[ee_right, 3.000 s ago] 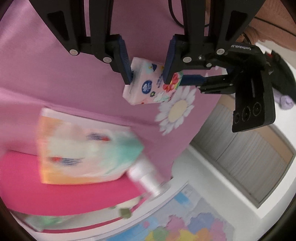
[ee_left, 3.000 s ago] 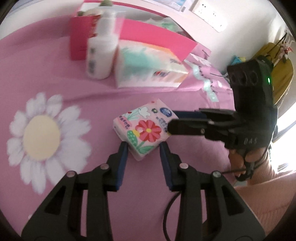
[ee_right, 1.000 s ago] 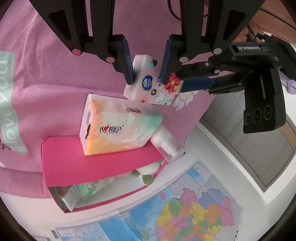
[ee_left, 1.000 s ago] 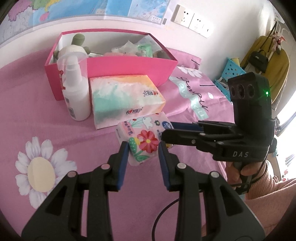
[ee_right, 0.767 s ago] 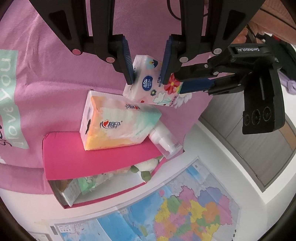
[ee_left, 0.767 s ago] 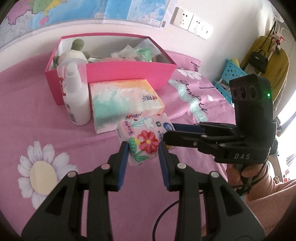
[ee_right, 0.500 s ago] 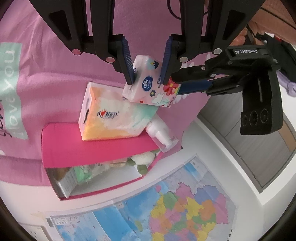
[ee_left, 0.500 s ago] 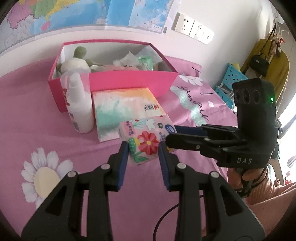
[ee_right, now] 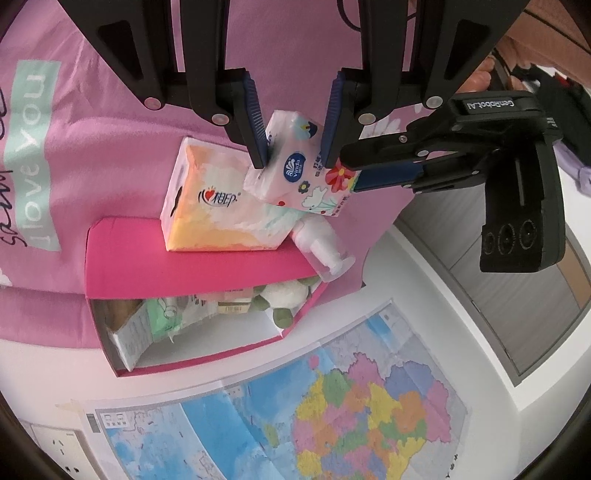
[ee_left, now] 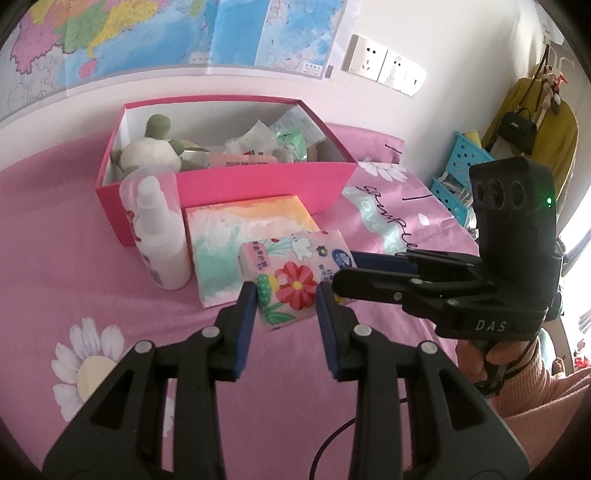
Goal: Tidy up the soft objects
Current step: 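Lift the pink floral tissue pack and carry it toward the pink box, then lower the floral tissue pack into the pink box and open the right gripper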
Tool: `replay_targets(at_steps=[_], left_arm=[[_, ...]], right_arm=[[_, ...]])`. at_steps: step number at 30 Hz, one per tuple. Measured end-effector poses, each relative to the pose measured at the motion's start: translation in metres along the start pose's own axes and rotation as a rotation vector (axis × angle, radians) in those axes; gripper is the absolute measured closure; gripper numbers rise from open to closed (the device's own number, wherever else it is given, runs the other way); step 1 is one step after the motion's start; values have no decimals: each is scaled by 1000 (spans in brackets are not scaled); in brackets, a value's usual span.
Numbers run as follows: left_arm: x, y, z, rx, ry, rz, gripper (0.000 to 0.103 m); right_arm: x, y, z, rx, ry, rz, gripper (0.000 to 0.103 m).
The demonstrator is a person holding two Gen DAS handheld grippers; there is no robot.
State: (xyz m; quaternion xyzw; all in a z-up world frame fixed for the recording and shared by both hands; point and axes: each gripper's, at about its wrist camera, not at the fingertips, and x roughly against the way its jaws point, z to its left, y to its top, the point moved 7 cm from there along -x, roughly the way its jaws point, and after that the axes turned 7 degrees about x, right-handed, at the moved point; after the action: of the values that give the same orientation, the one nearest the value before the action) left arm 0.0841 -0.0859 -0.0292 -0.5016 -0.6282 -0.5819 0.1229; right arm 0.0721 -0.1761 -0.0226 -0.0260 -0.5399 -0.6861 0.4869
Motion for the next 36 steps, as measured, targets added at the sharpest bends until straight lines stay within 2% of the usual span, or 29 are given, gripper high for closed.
replay_targets(at_steps=[22, 36], left_arm=[[-4, 45, 2, -17, 8, -47, 69], [-13, 62, 0, -45, 30, -52, 69]], right_arm=[[2, 42, -8, 57, -34, -55, 73], [2, 59, -19, 61, -54, -76, 73]])
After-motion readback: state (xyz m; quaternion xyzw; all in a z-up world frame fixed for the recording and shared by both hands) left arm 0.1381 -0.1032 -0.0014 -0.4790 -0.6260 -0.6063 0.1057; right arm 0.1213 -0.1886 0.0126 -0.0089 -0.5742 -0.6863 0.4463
